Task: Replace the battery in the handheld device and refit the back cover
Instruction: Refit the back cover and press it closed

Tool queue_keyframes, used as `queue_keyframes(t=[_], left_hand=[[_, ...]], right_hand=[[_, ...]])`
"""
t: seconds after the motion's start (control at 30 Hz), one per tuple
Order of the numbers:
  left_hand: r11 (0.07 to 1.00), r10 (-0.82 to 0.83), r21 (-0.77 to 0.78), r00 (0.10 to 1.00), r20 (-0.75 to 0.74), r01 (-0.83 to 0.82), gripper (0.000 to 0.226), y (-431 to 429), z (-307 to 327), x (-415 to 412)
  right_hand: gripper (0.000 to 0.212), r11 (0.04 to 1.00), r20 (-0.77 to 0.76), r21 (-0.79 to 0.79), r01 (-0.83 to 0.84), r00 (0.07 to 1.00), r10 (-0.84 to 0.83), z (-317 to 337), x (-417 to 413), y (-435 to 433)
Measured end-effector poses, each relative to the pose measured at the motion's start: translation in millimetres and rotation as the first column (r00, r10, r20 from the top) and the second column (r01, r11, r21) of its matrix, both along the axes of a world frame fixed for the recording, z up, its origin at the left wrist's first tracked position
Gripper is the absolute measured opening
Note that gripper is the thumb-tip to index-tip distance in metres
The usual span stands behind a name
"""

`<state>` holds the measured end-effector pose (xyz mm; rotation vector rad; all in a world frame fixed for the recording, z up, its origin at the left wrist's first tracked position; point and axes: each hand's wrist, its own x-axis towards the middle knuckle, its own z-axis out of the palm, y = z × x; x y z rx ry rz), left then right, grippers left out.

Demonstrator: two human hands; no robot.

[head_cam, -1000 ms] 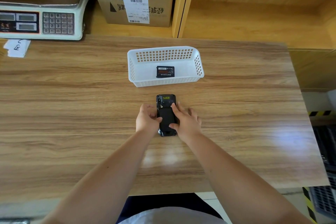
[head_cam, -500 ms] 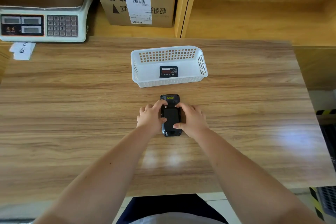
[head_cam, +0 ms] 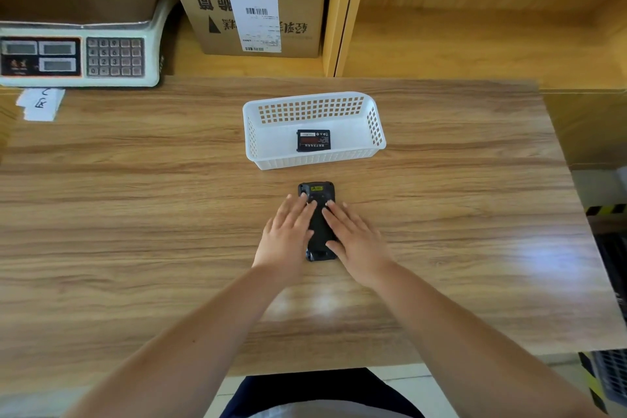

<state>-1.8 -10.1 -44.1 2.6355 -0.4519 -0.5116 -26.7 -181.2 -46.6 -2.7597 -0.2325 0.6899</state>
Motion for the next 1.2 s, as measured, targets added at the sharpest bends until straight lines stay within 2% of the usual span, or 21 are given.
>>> queue_keyframes(t=[0.07,0.13,0.37,0.5,0.6,0.87,0.97,1.2], left_hand=[[0.964,-0.193,0.187,0.981,-0.004,0.191,0.058,6,-8,-6],[0.924,-0.271,0.270,0.962,-0.031,0.269,0.060,11,-16,-10],[0.924,-0.268,0.275,0.963,-0.026,0.264,0.062,10,-24,-10],[0.943,-0.260,0.226,0.965,0.034,0.246,0.061,15,-33,-9],[0.938,-0.284,0.216,0.959,0.023,0.272,0.061,17,-36,-7],[0.929,-0.271,0.261,0.963,-0.003,0.263,0.065,16,-31,-6],[0.921,-0.261,0.290,0.965,-0.039,0.260,0.064,15,-25,-6],[0.923,-0.256,0.268,0.960,-0.110,0.277,0.065,14,-12,-14]], right_hand=[[0.060,0.996,0.011,-0.060,-0.073,0.997,0.074,-5,-8,-2],[0.066,0.994,0.039,-0.083,-0.074,0.996,0.078,-8,-12,-1],[0.065,0.994,0.112,-0.067,0.086,0.991,-0.078,-27,-23,13],[0.065,0.994,0.147,-0.048,0.098,0.985,-0.090,-30,-22,15],[0.064,0.993,0.171,-0.041,0.114,0.980,-0.106,-33,-22,19],[0.056,0.994,0.173,-0.005,0.111,0.979,-0.108,-31,-17,15],[0.060,0.996,0.137,-0.026,0.081,0.988,-0.077,-26,-18,15],[0.060,0.990,0.155,-0.141,-0.001,0.988,0.023,-10,-16,13]])
